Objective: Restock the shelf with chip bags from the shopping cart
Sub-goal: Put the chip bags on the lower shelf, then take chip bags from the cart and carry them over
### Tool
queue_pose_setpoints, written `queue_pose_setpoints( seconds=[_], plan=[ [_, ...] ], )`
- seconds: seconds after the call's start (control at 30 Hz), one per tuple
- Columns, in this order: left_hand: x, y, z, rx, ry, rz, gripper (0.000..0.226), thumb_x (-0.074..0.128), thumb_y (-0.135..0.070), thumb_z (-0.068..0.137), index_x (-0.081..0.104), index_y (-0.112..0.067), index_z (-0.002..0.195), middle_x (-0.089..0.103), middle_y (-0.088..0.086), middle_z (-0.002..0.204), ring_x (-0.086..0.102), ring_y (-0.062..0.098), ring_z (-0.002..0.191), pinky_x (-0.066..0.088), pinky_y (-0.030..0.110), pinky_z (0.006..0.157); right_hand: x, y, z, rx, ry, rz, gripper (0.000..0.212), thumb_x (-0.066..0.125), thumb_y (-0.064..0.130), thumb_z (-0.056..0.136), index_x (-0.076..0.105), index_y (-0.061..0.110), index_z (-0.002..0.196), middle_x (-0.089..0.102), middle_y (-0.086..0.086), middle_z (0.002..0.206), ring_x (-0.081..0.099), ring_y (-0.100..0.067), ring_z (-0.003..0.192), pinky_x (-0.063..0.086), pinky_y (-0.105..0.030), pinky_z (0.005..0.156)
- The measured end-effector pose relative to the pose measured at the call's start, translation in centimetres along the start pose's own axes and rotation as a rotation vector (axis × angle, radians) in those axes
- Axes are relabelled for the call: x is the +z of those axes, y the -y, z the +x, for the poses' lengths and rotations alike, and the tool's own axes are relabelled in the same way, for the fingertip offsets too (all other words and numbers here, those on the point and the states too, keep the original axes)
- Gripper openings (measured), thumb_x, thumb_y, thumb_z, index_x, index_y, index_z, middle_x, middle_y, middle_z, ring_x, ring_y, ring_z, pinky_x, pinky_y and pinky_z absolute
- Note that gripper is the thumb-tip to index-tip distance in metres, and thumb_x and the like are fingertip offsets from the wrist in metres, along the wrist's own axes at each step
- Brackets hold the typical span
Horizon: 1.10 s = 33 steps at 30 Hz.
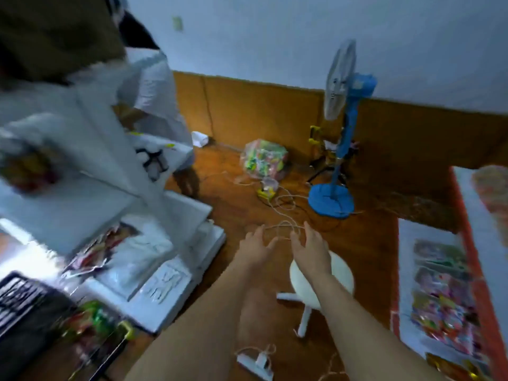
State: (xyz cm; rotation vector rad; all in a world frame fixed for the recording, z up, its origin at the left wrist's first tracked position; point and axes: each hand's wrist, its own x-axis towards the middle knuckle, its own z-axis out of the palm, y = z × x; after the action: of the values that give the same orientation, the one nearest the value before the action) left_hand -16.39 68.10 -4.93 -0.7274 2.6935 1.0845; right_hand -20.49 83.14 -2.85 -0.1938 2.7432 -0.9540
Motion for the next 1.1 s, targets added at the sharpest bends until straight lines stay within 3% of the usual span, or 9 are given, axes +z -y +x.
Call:
queue_pose_setpoints(
  seconds=[0.07,0.17,0.3,0.5,0.8,1.1],
  plan=[
    [-3.3,5.0,-3.6,-0.104,-0.100,-0.043,0.065,0.048,-0.058,0.094,0.036,-0.022,0.147,0.048,0.017,0.143,0.044,0.035,0.134,0.037,0.044,0.111,3.8,3.9,-1.6,-0.121,0.126,0.007,0.062,0.036,0.053,0.097,0.028,0.024,0.151,0.035,-0.010,0.154,0.032,-0.031,0.141,0.031,-0.046,0.114],
    [-6.9,12.0,-10.1,-0.237,-0.157,-0.058,0.064,0.047,-0.053,0.096,0.033,-0.022,0.149,0.046,0.017,0.143,0.045,0.036,0.132,0.037,0.043,0.109,9.3,8.7,-5.3,-0.288,0.272,0.019,0.059,0.039,0.047,0.098,0.032,0.018,0.149,0.039,-0.012,0.152,0.034,-0.030,0.141,0.027,-0.041,0.115],
    [-10.4,20.7,-18.0,-0.424,-0.202,-0.101,0.073,0.040,-0.067,0.090,0.024,-0.032,0.152,0.037,0.009,0.152,0.040,0.033,0.136,0.039,0.047,0.108,15.9,13.4,-11.8,-0.423,0.447,0.009,0.061,0.038,0.050,0.097,0.031,0.020,0.150,0.040,-0.008,0.152,0.038,-0.029,0.139,0.035,-0.044,0.112],
    [-14.5,30.8,-27.4,-0.603,-0.318,-0.163,0.069,0.043,-0.057,0.096,0.021,-0.027,0.155,0.032,0.014,0.155,0.030,0.037,0.143,0.033,0.047,0.112,24.8,20.6,-20.5,-0.547,0.624,-0.035,0.059,0.038,0.043,0.100,0.027,0.017,0.152,0.030,-0.009,0.157,0.029,-0.027,0.144,0.029,-0.040,0.114],
    [-19.8,45.5,-33.2,-0.698,-0.311,-0.283,0.071,0.046,-0.057,0.094,0.020,-0.028,0.154,0.035,0.013,0.152,0.039,0.038,0.136,0.035,0.046,0.112,36.7,28.7,-25.7,-0.530,0.683,-0.157,0.062,0.045,0.038,0.098,0.025,0.017,0.153,0.034,-0.014,0.154,0.031,-0.030,0.142,0.030,-0.042,0.113],
    [-20.6,56.9,-27.1,-0.701,-0.231,-0.356,0.068,0.049,-0.048,0.095,0.020,-0.028,0.153,0.039,0.011,0.149,0.054,0.029,0.124,0.047,0.040,0.101,47.3,30.9,-23.9,-0.371,0.744,-0.226,0.065,0.049,0.034,0.097,0.023,0.015,0.153,0.033,-0.016,0.153,0.033,-0.031,0.140,0.034,-0.040,0.110]
  ],
)
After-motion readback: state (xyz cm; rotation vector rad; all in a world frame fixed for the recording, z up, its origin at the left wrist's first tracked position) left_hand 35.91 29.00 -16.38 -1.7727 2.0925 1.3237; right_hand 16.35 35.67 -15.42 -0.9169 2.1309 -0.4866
